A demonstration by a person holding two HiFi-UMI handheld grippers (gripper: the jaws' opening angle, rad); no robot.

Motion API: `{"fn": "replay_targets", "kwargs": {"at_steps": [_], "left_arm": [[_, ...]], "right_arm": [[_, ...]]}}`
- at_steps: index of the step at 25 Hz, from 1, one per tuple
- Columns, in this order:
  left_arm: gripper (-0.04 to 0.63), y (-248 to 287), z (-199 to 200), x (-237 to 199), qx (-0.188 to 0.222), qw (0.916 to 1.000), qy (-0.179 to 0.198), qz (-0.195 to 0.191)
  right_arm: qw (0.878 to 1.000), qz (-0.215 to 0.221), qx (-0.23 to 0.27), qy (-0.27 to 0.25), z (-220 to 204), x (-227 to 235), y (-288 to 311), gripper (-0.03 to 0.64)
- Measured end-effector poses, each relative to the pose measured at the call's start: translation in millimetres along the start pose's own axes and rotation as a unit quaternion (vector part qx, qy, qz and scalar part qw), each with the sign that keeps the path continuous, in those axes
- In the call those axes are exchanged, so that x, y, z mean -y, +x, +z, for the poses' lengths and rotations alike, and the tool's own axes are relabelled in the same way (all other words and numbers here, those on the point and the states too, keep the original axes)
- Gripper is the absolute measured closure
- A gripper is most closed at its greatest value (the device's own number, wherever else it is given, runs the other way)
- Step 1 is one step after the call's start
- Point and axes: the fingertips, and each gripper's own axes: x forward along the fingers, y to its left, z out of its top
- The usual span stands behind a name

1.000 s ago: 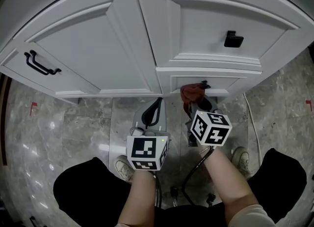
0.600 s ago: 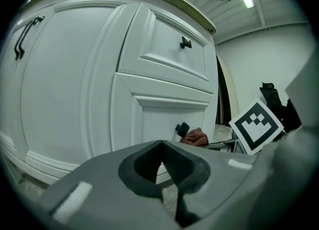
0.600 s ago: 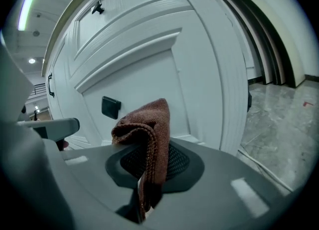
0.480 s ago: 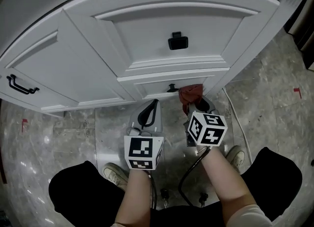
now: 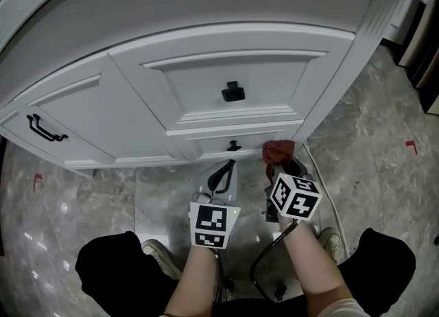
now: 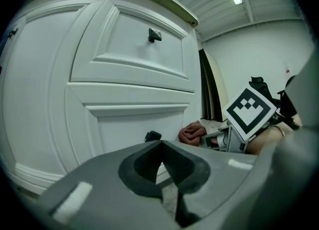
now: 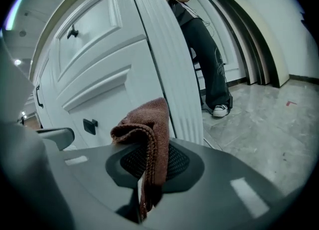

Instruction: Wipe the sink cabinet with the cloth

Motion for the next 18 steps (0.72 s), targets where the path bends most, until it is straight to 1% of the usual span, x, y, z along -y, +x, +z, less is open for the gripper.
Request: {"fn": "replay_targets", "kwargs": {"at_steps": [1,3,6,8,10,12,14,16,18], "left_arm": [[0.595,-3.5,6.9,4.2,0.006,1.0,-0.002,-0.005],[0.595,-14.0,24.4,6.8,0.025,0.9996,-0.016,-0.007],[0.595,-38.4,53.1,4.5,0.055,0.9982,-0.022,0.008],[0.595,-60.9,74.7,5.8,0.089,0.9957,-0.017,0.019],[0.595,-87.0,97.7,12.2,0.129,0.9914,-0.014,0.02],[0.595,-113.7,118.9,21.1,0.161,0.9867,-0.004,0.021],[0.595,-138.0,135.9,31.9,0.183,0.9826,0.018,0.026],[0.595,-159.8,142.0,45.8,0.192,0.9801,0.041,0.032],[0.595,-182.0,140.7,62.4,0.196,0.9787,0.05,0.033]], "right_arm": [[1.0,0.003,0.009,-0.002,8.2,-4.1,-6.6,0.537],[0.999,0.018,0.035,-0.024,28.3,-21.3,-22.9,0.537],[0.994,0.047,0.083,-0.052,62.3,-52.9,-56.1,0.536],[0.989,0.062,0.115,-0.062,81.7,-68.6,-83.7,0.535],[0.985,0.072,0.141,-0.074,93.9,-80.7,-112.5,0.535],[0.98,0.076,0.161,-0.086,100.1,-89.1,-139.5,0.535],[0.977,0.083,0.175,-0.092,102.8,-96.6,-162.9,0.536],[0.974,0.092,0.185,-0.093,101.1,-103.7,-186.4,0.537],[0.972,0.097,0.191,-0.095,94.5,-110.0,-213.4,0.537]]}}
